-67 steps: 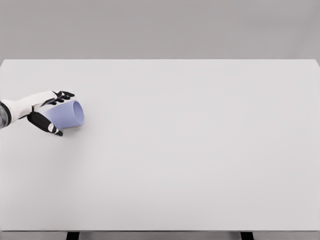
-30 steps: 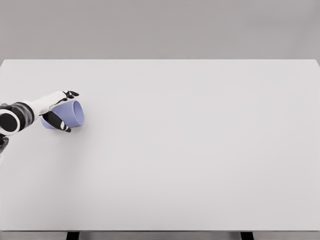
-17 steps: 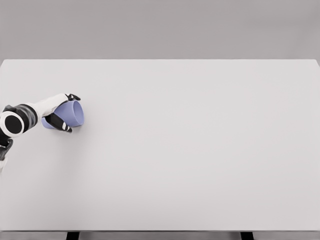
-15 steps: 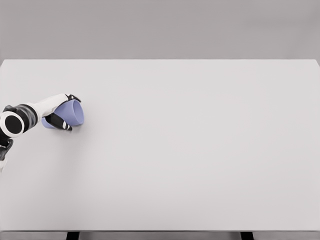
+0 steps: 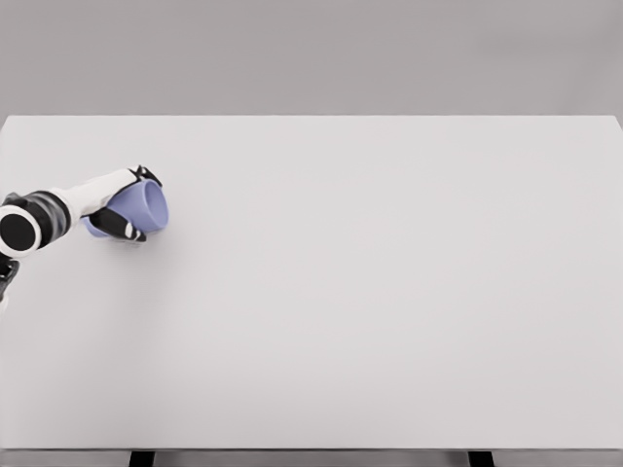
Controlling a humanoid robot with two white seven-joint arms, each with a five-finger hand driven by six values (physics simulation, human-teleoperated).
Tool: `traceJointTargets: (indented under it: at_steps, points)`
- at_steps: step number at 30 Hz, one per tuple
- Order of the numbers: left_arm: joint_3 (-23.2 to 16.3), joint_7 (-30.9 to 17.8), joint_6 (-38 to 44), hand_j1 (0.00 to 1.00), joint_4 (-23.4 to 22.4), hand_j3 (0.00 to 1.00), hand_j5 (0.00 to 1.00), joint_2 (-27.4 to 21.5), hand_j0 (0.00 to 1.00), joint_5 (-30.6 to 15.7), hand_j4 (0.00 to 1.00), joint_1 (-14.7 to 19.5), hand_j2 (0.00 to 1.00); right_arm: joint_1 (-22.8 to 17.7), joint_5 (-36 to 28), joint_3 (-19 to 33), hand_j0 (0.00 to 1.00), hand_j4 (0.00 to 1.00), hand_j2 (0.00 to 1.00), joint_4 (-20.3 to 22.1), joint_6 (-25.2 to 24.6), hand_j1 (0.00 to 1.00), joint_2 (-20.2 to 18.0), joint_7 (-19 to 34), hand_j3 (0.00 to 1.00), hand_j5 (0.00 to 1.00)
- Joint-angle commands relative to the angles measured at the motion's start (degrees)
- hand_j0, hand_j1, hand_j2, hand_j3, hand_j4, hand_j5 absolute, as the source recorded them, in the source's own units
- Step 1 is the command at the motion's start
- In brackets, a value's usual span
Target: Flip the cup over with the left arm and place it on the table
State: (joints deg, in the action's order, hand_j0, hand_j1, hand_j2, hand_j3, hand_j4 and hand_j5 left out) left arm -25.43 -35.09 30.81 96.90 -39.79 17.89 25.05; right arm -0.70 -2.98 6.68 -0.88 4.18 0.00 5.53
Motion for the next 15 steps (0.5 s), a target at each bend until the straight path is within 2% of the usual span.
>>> traceJointTargets:
  at_steps: [1,3,4,8,11,12,15]
  points:
    - [2.31,0.09,-5.58,0.34,-0.13,0.34,0.34,-0.02,0.34,-1.37,0.34,0.0,0.34,0.0,0.0,0.0,1.0,1.0,1.0,0.0,-0.05,1.0,0.0,0.01,1.0,1.0]
    - [4.33,0.09,-10.94,0.34,-0.74,0.34,0.34,-0.2,0.34,-3.04,0.34,-0.18,0.34,0.0,0.0,0.0,1.0,1.0,1.0,0.0,0.04,1.0,0.0,0.01,1.0,1.0]
    - [5.39,0.09,-13.92,0.34,-2.58,0.34,0.34,-0.2,0.34,-4.27,0.34,-0.18,0.34,0.0,0.0,0.0,1.0,1.0,1.0,0.0,-0.05,1.0,0.0,0.01,1.0,1.0]
    - [9.87,0.09,-33.44,0.34,-12.87,0.34,0.34,-0.11,0.34,-12.0,0.34,-0.44,0.34,0.0,0.0,0.0,1.0,1.0,1.0,0.0,-0.05,1.0,0.0,0.01,1.0,1.0]
    - [11.63,0.09,-43.81,0.34,-17.79,0.34,0.34,0.77,0.34,-15.96,0.34,-0.44,0.34,0.0,0.0,0.0,1.0,1.0,1.0,0.0,0.04,1.0,0.0,0.01,1.0,1.0]
    - [12.51,0.09,-48.55,0.34,-20.87,0.34,0.34,1.91,0.34,-18.33,0.34,-0.44,0.34,0.0,0.0,0.0,1.0,1.0,1.0,0.0,0.04,1.0,0.0,0.01,1.0,1.0]
    - [12.51,0.09,-57.26,0.34,-26.23,0.34,0.34,2.44,0.34,-24.57,0.34,-0.09,0.34,0.0,0.0,0.0,1.0,1.0,1.0,0.0,-0.05,1.0,0.0,0.01,1.0,1.0]
